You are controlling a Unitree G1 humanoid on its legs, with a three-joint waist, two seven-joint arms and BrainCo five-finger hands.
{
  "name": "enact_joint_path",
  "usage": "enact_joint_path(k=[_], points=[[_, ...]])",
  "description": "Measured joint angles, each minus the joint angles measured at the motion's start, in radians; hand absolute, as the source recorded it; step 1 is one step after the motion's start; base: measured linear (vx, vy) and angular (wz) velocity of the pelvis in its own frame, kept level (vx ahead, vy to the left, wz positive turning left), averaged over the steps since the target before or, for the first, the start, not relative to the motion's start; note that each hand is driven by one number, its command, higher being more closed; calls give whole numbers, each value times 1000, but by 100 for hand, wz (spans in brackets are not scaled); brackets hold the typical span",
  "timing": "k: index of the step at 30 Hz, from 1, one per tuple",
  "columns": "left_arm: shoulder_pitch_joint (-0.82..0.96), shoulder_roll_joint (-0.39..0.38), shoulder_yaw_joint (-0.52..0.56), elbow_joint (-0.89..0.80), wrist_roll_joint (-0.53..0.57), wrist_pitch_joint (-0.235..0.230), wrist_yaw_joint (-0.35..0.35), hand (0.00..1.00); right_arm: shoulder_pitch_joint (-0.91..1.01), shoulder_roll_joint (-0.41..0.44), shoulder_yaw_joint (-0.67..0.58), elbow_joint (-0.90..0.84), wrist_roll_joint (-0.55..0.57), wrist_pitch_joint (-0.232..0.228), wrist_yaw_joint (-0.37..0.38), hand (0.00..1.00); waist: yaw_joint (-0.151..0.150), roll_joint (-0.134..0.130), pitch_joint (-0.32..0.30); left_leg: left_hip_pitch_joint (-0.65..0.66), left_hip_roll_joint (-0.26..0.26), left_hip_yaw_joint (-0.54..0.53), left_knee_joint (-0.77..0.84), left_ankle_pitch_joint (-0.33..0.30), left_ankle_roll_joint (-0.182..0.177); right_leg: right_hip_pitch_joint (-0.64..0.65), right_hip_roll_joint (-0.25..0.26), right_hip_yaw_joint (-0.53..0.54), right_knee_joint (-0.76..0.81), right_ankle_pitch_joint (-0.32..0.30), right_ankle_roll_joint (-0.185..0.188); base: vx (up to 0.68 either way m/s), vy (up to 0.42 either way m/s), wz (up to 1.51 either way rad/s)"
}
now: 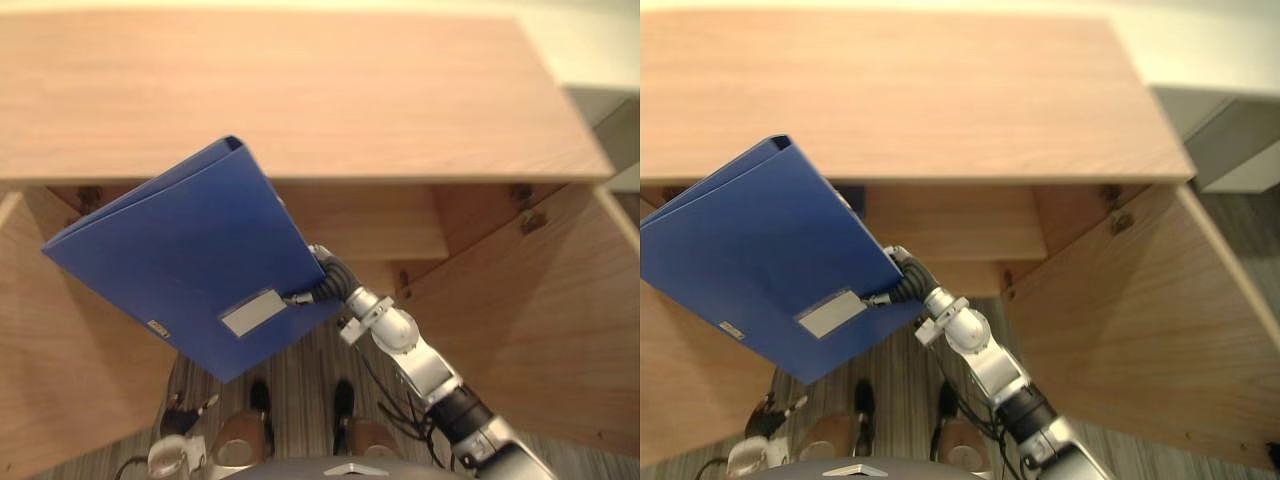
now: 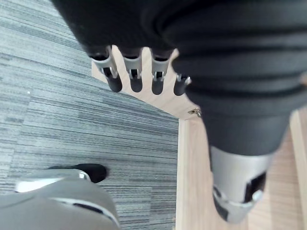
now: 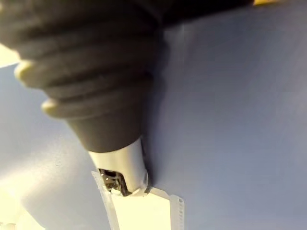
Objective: Walk over to the cabinet, pick up the folder, carry it to the office cabinet, place the folder inside the office cabinet, then close the office cabinet door
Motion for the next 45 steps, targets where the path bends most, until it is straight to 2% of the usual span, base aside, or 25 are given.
enact_joint_path(k=[1, 5, 9, 13, 15, 20, 23, 27, 30, 34, 42, 45], points=[[-30, 2, -1, -7, 0, -1, 0, 0, -36, -13, 1, 32, -32, 1, -2, 100, 1, 10, 35, -55, 7, -5, 58, -15, 2, -54, 0, -1, 58, -17, 1, -220, 36, 4], [-110, 24, -2, -25, -8, -2, 7, 0, -105, -83, 5, 69, -124, 22, -46, 100, 3, 15, 116, -217, 19, -22, 175, -39, -1, -220, -8, -2, 208, -54, -2, -192, 23, 7], [-146, 27, -10, -77, -34, -4, 16, 0, -116, -104, -28, 74, -145, 24, -85, 100, 5, 21, 142, -352, 22, -24, 270, -54, -2, -375, -25, 0, 353, -98, -7, -154, 3, 9], [-186, 13, -21, -154, -44, -10, 22, 0, -111, -64, -88, 65, -129, 25, -104, 100, 15, 25, 163, -483, 46, -28, 379, -80, -9, -515, -28, 0, 477, -147, -29, -109, -38, -2], [-201, -4, -21, -199, -52, -16, 22, 0, -111, -46, -120, 42, -46, 25, -109, 100, 17, 24, 165, -558, 57, -30, 424, -88, -11, -594, -28, -1, 530, -163, -29, -69, -60, -4], [-264, -55, -20, -307, -79, -21, 21, 0, -142, 24, -331, 13, 217, 24, -163, 100, 25, 25, 218, -710, 76, -48, 517, -99, -17, -749, -27, -5, 643, -186, -43, -41, -66, 2], [-282, -54, -19, -330, -88, -23, 27, 0, -172, 23, -425, 17, 352, 22, -199, 100, 38, 26, 231, -751, 85, -51, 542, -97, -15, -794, -24, -7, 676, -195, -51, 8, -64, -2], [-294, -56, -16, -333, -120, -24, 34, 0, -230, 26, -508, 54, 520, 1, -240, 100, 39, 25, 231, -772, 89, -61, 551, -98, -20, -813, -24, -18, 694, -207, -57, 17, -59, 4], [-297, -61, -8, -338, -139, -24, 52, 0, -280, 30, -564, 65, 605, -9, -277, 100, 41, 25, 231, -785, 91, -61, 551, -97, -22, -829, -24, -20, 700, -210, -61, -7, -50, 2], [-298, -65, 2, -341, -159, -24, 69, 0, -352, 55, -613, 104, 652, -27, -326, 100, 40, 25, 231, -797, 93, -64, 551, -95, -26, -841, -23, -24, 702, -211, -63, -3, -33, 1], [-298, -74, 4, -344, -159, -21, 96, 0, -451, 98, -614, 160, 727, -27, -416, 100, 40, 25, 230, -798, 93, -73, 546, -92, -30, -837, -23, -32, 697, -212, -64, -2, -8, 0], [-298, -74, 4, -343, -159, -21, 100, 0, -537, 100, -613, 250, 774, -22, -435, 100, 39, 25, 230, -798, 92, -79, 543, -87, -34, -833, -23, -39, 693, -211, -66, -15, -21, 3]])
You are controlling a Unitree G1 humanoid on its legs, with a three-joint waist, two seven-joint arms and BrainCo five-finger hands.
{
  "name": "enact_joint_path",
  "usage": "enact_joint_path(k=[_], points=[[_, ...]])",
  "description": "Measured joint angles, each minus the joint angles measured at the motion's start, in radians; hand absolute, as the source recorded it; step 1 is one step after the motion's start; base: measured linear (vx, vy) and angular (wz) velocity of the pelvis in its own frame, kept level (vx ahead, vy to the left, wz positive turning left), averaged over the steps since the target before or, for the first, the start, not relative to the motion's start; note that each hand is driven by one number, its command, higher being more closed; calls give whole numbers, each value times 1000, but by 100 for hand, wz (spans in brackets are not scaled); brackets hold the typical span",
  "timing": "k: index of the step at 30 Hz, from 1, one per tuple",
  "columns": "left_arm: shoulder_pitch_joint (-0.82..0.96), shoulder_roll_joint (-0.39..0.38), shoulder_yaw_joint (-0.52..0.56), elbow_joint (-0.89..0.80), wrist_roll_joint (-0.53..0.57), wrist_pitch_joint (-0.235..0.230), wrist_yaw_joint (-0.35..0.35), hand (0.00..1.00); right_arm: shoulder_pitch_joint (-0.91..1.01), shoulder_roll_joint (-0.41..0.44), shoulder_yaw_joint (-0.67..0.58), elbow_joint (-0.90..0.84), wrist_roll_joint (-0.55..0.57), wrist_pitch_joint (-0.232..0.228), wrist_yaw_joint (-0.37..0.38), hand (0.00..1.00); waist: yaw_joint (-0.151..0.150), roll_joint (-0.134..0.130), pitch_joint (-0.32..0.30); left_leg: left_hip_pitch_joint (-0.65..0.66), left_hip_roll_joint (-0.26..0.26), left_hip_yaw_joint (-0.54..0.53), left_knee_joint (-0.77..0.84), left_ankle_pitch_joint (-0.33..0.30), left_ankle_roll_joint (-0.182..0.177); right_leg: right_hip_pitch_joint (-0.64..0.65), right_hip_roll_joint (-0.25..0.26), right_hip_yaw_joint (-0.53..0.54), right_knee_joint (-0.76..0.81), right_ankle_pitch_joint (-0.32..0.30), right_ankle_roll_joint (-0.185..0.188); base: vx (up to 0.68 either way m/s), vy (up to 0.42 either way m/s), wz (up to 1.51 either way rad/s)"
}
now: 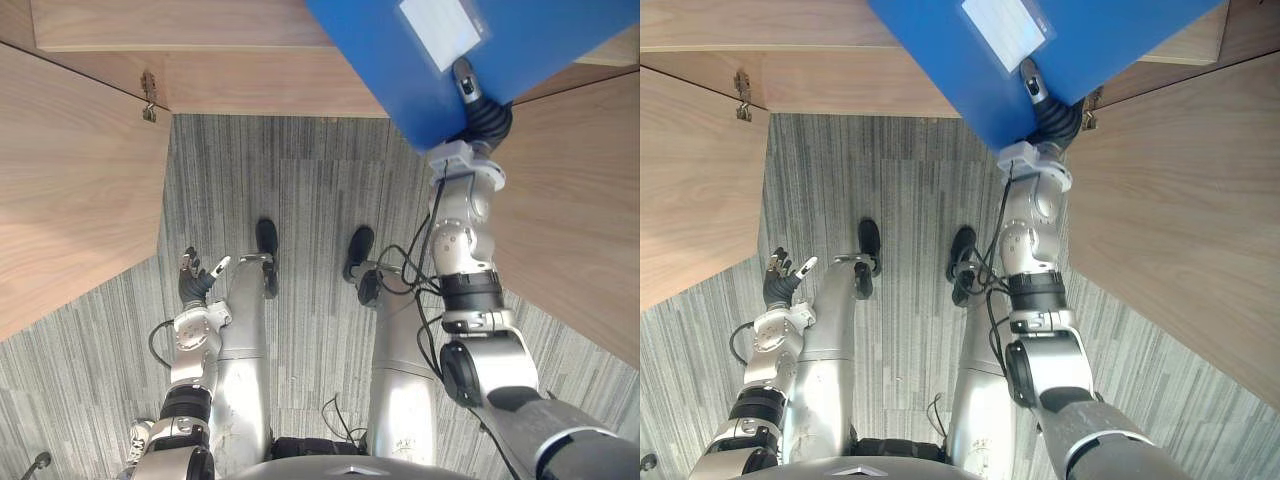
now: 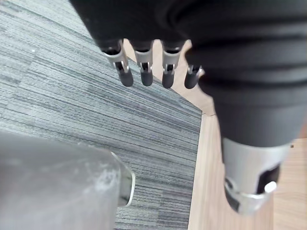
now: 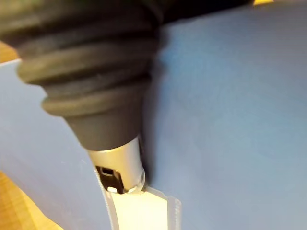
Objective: Walk over to the cabinet, pick up the folder, carry it to the office cabinet, place the folder inside the office cabinet, then close the office cabinet door
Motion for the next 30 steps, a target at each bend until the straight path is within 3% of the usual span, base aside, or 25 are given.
enact_joint_path(k=[10, 11, 27, 30], points=[[-21, -4, 0, 42, -39, 4, 40, 0, -232, 0, -7, 166, 187, 5, -80, 100, -3, 0, -1, 16, -2, -15, -61, 41, -8, 22, 1, -27, -47, 22, -17, -24, -39, 5], [-27, -4, -1, 62, -39, 5, 41, 0, -247, 1, -17, 180, 199, 5, -88, 0, -3, 0, -2, 30, -4, -16, -80, 50, -9, 36, 1, -30, -63, 30, -18, -28, -29, 9], [-60, -33, -22, 104, -47, 8, 79, 0, -304, 1, -90, 155, 240, -5, -153, 0, -1, 1, -33, 92, -17, -5, -172, 83, -10, 98, -7, -51, -132, 46, -21, -2, -5, 3], [-62, -37, -23, 102, -48, 8, 80, 0, -305, 1, -92, 112, 238, -33, -151, 0, -1, 1, -33, 92, -17, -5, -172, 82, -10, 99, -7, -52, -131, 46, -21, 0, 0, 0]])
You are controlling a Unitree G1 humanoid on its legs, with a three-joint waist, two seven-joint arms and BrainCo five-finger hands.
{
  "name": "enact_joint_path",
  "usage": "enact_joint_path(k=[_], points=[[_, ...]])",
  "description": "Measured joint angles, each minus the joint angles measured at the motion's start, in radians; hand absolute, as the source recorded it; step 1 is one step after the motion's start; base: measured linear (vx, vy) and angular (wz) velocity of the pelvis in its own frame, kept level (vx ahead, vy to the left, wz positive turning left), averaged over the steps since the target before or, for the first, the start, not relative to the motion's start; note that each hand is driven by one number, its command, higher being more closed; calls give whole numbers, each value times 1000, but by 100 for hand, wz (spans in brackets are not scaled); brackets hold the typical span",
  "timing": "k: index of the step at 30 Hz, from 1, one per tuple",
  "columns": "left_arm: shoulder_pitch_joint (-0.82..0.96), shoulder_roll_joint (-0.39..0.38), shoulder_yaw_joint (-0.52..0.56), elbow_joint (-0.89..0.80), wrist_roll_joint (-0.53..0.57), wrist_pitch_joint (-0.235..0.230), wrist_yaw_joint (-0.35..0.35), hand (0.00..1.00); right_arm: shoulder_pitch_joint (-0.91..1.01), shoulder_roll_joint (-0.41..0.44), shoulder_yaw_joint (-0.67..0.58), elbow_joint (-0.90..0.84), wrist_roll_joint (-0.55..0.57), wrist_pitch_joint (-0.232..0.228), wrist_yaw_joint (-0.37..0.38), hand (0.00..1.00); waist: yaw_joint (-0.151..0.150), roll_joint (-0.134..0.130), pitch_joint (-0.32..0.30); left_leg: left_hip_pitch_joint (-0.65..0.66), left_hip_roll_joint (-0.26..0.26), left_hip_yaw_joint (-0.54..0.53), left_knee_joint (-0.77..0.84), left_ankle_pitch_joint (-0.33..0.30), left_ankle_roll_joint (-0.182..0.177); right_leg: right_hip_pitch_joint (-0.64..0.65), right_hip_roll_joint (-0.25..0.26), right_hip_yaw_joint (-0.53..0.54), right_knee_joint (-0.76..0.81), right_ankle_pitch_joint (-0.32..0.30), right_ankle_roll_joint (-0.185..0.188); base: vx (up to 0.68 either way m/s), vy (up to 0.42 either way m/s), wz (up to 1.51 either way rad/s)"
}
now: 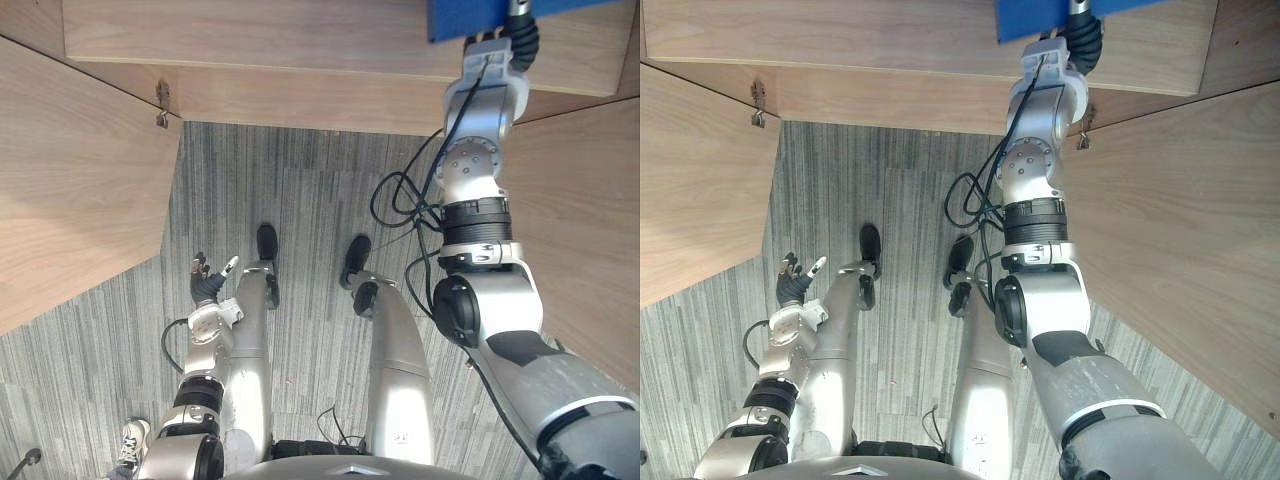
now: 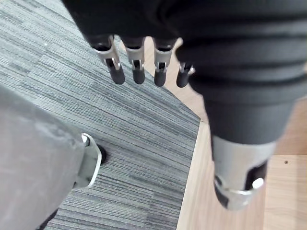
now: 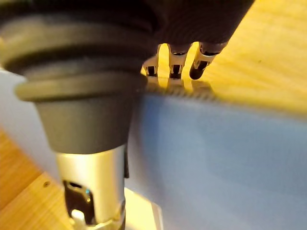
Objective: Walk over to the cabinet, pick up the folder, carry it to the office cabinet, place the folder inside the office cabinet, then close the office cabinet door
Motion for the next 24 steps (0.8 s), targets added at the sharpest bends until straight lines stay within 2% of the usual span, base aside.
enact_joint_path(k=[9, 16, 22, 24], points=[[-7, -7, 1, 1, -1, 5, 5, 0, 9, 11, -27, 7, 15, -11, -2, 0, 1, 2, -1, 0, 0, 1, 2, 0, 0, -1, 0, 0, 0, 0, -1, 0, 0, 0], [-11, -21, 1, 5, -11, 13, 17, 0, 16, 10, -25, 11, 24, -11, -2, 0, -1, 18, -10, -1, 1, 2, 2, 0, 0, -2, 0, 1, -1, 0, -1, 0, 0, 0], [-11, -19, 1, 13, -11, 13, 17, 0, 25, -7, 27, 52, 6, -4, 10, 0, -2, 21, -12, -2, 2, 3, 3, -1, 0, -4, 0, 1, -2, 0, -1, 0, 0, 0], [-11, -16, 1, 10, -11, 11, 16, 0, 22, -10, 61, 58, -18, 11, 31, 0, -1, 22, -12, -11, 3, 2, 4, -1, 0, -14, 1, 1, -2, 0, -2, 0, 0, 0]])
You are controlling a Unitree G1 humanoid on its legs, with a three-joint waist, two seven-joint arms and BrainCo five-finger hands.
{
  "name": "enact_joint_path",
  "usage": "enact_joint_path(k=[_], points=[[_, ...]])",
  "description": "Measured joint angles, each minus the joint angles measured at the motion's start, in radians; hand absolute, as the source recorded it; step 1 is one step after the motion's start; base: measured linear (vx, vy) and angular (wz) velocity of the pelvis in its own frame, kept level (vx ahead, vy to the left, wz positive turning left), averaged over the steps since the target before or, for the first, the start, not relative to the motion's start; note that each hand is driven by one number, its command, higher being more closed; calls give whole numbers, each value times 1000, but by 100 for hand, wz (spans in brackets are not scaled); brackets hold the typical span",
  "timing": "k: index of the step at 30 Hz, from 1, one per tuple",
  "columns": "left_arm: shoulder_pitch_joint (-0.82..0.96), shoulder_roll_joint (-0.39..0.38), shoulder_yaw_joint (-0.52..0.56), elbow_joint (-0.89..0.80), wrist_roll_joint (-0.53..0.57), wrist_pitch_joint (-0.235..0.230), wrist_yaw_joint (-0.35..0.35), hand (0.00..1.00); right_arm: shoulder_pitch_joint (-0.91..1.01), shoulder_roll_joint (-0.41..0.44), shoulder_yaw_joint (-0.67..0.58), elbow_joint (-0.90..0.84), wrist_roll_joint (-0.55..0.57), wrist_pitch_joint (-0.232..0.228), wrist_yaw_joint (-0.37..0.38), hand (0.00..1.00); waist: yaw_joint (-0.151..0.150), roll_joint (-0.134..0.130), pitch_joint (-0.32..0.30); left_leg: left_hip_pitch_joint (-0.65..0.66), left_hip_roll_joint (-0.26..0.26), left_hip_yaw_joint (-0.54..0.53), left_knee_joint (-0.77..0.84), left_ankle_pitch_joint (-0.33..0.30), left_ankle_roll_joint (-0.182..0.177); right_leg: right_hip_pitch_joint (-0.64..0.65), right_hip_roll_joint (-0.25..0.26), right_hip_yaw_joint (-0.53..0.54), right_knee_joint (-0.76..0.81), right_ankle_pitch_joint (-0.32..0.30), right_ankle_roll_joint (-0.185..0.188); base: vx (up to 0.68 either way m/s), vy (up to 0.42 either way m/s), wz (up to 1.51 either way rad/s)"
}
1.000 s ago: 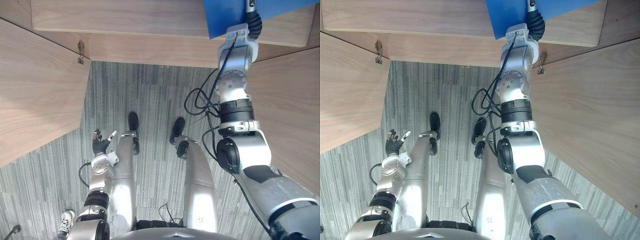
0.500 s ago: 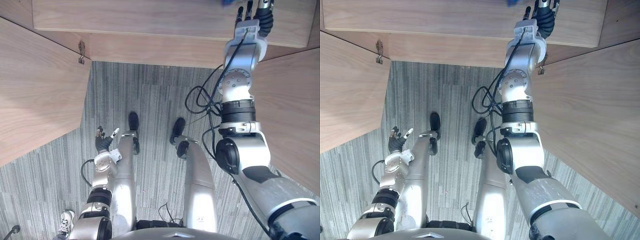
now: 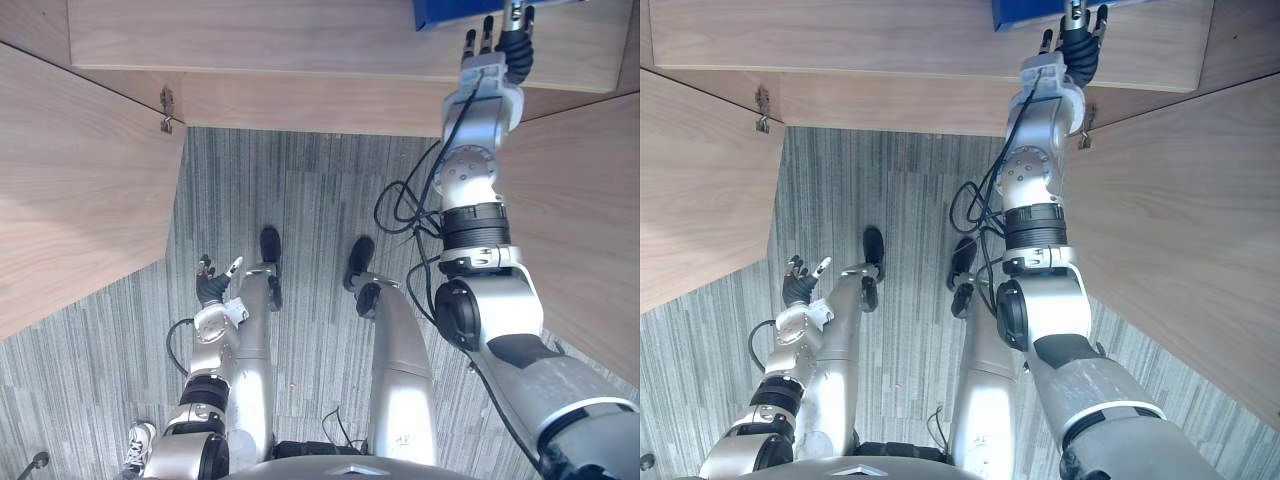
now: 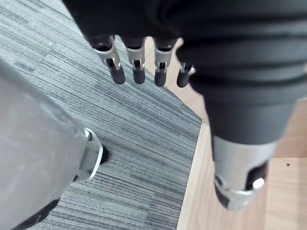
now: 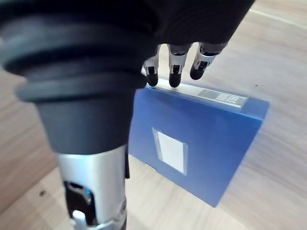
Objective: Walk over to the cabinet, pick up the folder, carry it to the office cabinet, place the folder inside the office cabinet, then close the office cabinet door
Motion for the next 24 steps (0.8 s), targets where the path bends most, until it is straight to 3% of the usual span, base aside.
enact_joint_path(k=[10, 17, 24], points=[[-1, 12, -1, 7, -19, -8, -4, 0, -157, -36, 121, 190, -20, 44, 47, 0, 4, 4, -3, -21, -4, -4, -19, 11, -2, -23, -4, -4, -4, 3, -3, 4, -1, 2], [5, 21, -3, 28, -28, -16, -16, 0, -202, -93, 141, 227, -19, 49, 52, 0, 8, 5, -3, -18, -28, -22, -88, 64, -13, -27, -25, -33, -15, 8, -12, 10, -7, 18], [5, 25, -20, 26, -38, -23, -18, 0, -195, -120, 136, 220, -19, 61, 55, 0, 6, 5, -3, -19, -27, -24, -100, 73, -14, -26, -27, -43, -22, 11, -17, -11, -1, 3]])
